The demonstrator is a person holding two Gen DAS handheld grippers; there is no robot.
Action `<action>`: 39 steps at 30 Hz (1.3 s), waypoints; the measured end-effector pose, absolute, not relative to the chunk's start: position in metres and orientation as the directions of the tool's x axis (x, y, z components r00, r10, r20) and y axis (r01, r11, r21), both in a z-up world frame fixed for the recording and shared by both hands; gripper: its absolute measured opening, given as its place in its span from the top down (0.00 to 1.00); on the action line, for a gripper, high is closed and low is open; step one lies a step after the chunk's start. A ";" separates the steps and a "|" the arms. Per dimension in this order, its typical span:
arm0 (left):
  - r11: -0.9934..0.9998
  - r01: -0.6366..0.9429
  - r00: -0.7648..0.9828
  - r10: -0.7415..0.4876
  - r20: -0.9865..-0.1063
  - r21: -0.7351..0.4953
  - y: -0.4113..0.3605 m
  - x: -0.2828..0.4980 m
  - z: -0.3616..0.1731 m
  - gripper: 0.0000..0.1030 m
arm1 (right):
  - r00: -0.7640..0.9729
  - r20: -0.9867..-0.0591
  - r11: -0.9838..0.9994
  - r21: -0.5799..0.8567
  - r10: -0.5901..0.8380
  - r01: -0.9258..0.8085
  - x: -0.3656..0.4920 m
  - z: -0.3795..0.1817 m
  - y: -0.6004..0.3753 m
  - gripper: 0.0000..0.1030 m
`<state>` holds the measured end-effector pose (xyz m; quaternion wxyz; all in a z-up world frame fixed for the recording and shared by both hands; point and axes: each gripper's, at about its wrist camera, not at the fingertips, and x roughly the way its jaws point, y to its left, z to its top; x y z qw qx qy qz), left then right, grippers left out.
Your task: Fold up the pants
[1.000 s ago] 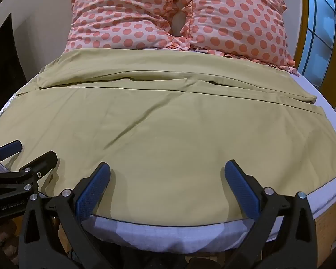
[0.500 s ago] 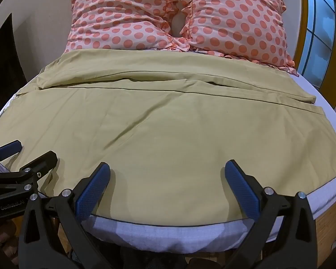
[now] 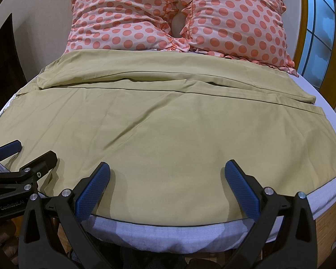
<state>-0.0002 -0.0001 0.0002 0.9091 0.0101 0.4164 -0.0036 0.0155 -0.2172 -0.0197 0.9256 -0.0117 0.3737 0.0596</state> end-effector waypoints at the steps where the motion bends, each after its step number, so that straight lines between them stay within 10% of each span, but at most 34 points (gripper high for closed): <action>1: 1.000 0.015 0.653 0.002 -0.757 0.015 0.000 0.000 0.000 0.02 | 0.714 -0.693 0.993 0.023 0.102 -0.119 0.015 -0.020 -0.217 0.01; 39: 1.000 0.015 0.657 0.003 -0.754 0.016 0.000 0.000 0.000 0.02 | 0.718 -0.689 0.993 0.022 0.102 -0.119 0.014 -0.021 -0.218 0.01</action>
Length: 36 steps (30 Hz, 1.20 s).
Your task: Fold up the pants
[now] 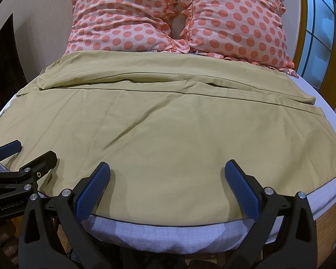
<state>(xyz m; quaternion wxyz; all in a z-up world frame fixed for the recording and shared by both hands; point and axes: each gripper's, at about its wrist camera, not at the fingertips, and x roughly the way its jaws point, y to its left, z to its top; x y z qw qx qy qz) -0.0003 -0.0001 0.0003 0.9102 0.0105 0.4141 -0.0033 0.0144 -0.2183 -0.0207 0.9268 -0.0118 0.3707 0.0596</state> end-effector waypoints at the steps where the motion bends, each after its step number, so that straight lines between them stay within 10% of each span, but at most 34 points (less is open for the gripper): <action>1: 1.000 0.015 0.657 0.003 -0.754 0.017 0.000 0.000 0.000 0.02 | 0.718 -0.688 0.993 0.023 0.102 -0.119 0.014 -0.021 -0.218 0.01; 36: 0.999 0.040 0.700 -0.014 -0.714 0.020 0.001 -0.010 -0.002 0.02 | 0.788 -0.588 0.977 0.024 0.184 -0.210 0.007 -0.027 -0.227 0.01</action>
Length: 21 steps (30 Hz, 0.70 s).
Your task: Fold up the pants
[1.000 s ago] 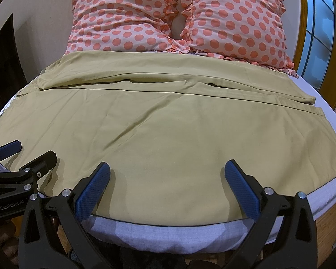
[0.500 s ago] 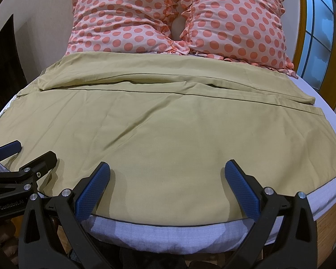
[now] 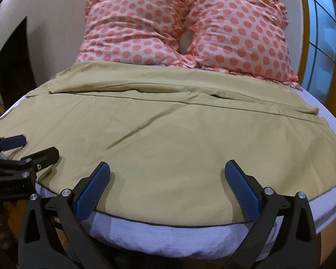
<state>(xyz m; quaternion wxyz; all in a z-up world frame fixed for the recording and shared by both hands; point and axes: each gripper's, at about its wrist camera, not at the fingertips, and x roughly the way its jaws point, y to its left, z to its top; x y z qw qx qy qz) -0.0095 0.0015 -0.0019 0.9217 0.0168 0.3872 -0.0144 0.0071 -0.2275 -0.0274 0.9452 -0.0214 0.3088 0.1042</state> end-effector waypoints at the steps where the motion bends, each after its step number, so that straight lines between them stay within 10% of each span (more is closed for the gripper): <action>1: 0.999 0.044 0.705 -0.016 -0.709 0.021 0.001 -0.009 -0.002 0.02 | 0.781 -0.593 0.974 0.026 0.197 -0.227 0.008 -0.026 -0.229 0.01; 12: 0.996 0.041 0.731 -0.086 -0.677 -0.082 0.027 0.034 0.035 0.02 | 0.697 -0.716 0.936 0.231 -0.020 0.264 0.174 0.053 -0.404 0.01; 21: 0.995 0.085 0.752 -0.100 -0.652 -0.055 0.024 0.066 0.050 0.02 | 0.427 -0.874 0.753 0.114 -0.234 0.648 0.368 0.009 -0.476 0.41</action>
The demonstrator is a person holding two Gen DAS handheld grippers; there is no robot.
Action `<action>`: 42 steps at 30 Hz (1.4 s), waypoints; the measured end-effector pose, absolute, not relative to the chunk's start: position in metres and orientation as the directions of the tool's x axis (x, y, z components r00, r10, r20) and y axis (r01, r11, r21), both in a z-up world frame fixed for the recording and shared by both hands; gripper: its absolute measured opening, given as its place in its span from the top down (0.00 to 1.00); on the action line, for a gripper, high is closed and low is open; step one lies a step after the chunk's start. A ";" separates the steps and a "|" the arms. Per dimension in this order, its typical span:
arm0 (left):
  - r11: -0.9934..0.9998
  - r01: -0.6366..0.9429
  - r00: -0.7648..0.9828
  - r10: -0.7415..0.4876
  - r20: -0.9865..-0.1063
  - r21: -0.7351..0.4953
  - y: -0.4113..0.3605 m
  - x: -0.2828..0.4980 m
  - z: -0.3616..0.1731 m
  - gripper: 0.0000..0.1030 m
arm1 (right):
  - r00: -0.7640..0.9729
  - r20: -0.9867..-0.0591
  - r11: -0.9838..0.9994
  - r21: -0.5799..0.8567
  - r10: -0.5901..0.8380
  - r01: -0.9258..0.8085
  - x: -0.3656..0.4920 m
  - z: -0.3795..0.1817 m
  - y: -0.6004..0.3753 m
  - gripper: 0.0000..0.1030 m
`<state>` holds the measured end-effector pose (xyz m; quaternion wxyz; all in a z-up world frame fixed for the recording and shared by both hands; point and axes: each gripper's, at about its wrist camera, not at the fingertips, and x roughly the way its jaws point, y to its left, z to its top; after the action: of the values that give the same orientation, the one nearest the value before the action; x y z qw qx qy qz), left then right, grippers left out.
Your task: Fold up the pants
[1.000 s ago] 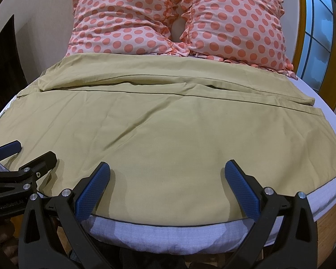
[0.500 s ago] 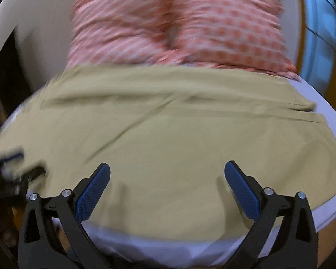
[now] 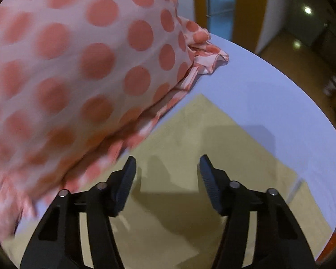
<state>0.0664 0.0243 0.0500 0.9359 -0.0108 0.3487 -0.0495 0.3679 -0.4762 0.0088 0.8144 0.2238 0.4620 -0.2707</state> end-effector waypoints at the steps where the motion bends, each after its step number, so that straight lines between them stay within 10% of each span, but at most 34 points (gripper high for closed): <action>1: 0.995 0.084 0.753 -0.098 -0.651 -0.052 0.025 0.070 0.050 0.02 | 0.415 -0.878 0.735 0.116 -0.239 0.668 0.378 0.003 -0.480 0.41; 5: 0.995 0.074 0.744 -0.096 -0.661 -0.061 0.030 0.082 0.044 0.02 | 0.392 -0.852 0.724 0.022 -0.347 0.690 0.396 -0.007 -0.483 0.41; 8: 0.995 0.067 0.741 -0.099 -0.665 -0.073 0.033 0.085 0.042 0.02 | 0.459 -0.816 0.780 0.016 -0.351 0.625 0.389 -0.010 -0.478 0.74; 13: 0.992 0.039 0.754 -0.109 -0.648 -0.122 0.045 0.083 0.043 0.02 | 0.593 -0.770 0.814 0.177 -0.235 0.554 0.351 -0.015 -0.495 0.94; 24: 0.986 0.007 0.818 -0.103 -0.565 -0.169 0.075 0.047 0.067 0.02 | 0.860 -0.497 0.647 0.696 0.118 0.313 0.135 0.016 -0.520 0.96; 36: 0.967 0.016 0.826 -0.156 -0.542 -0.254 0.111 0.069 0.093 0.02 | 0.765 -0.604 0.543 0.730 0.225 0.416 0.077 -0.032 -0.520 0.71; 39: 0.930 0.018 0.811 -0.229 -0.539 -0.367 0.131 0.090 0.089 0.02 | 0.792 -0.579 0.565 0.726 0.193 0.393 0.081 -0.030 -0.521 0.98; 42: 0.875 -0.032 0.764 -0.290 -0.577 -0.482 0.154 0.129 0.081 0.02 | 0.862 -0.470 0.544 0.782 0.190 0.306 0.068 -0.021 -0.533 0.98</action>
<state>0.1294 0.1543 0.0813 0.9081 -0.2392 0.3364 -0.0711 0.0681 -0.5332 -0.0210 0.8390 0.4765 0.2604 -0.0344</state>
